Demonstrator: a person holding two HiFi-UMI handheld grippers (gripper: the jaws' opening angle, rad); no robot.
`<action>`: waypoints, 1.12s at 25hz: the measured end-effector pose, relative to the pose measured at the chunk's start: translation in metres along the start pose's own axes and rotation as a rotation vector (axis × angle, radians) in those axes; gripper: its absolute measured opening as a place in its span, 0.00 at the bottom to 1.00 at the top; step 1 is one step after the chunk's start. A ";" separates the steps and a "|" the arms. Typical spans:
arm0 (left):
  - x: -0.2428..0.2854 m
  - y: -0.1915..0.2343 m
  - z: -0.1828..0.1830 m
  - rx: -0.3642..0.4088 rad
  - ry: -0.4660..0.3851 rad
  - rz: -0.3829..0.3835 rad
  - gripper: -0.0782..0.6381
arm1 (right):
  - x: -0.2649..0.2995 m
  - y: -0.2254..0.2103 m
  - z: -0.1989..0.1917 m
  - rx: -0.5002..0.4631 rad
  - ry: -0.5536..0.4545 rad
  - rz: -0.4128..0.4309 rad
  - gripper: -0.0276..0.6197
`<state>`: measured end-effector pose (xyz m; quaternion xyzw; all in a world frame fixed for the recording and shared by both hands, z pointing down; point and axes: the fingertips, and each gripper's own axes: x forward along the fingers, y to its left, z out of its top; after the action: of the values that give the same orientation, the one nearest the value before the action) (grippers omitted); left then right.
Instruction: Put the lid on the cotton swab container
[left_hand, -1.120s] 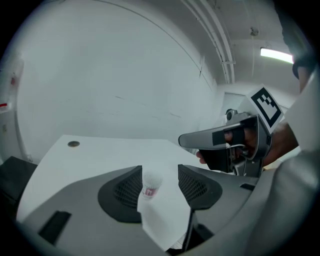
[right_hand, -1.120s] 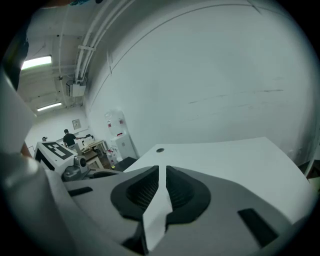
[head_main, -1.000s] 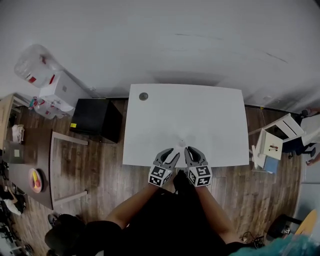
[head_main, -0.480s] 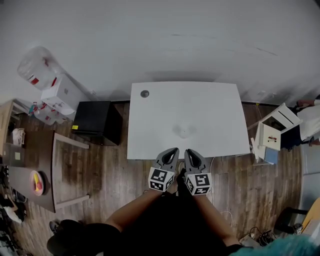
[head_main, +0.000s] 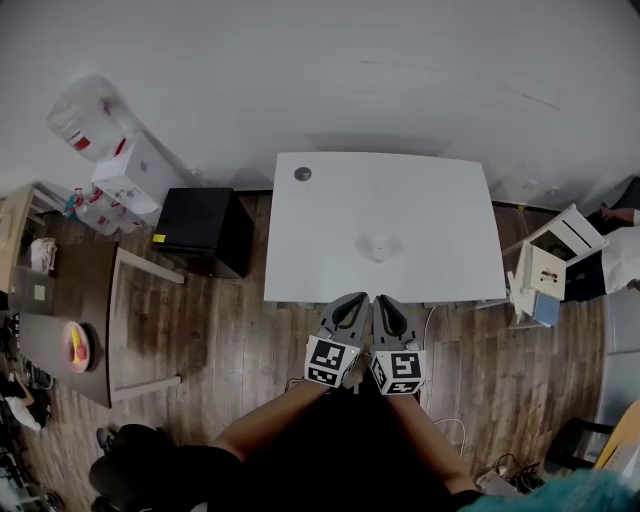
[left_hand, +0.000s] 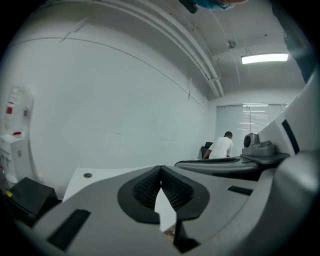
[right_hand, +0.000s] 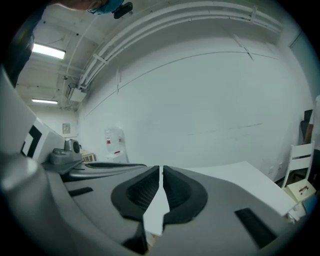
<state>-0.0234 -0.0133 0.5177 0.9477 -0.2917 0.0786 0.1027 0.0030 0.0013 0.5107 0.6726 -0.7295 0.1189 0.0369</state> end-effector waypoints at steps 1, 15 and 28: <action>-0.002 -0.001 0.001 0.005 0.000 0.007 0.13 | -0.001 0.001 0.002 0.000 -0.003 0.002 0.11; 0.010 -0.009 0.013 0.036 -0.012 0.044 0.13 | -0.005 -0.017 0.019 -0.029 -0.028 -0.010 0.10; 0.001 -0.001 0.017 0.029 -0.022 0.048 0.13 | -0.003 -0.004 0.021 -0.041 -0.036 -0.004 0.09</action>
<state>-0.0206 -0.0172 0.5018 0.9427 -0.3142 0.0750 0.0839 0.0095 -0.0005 0.4905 0.6753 -0.7308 0.0917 0.0378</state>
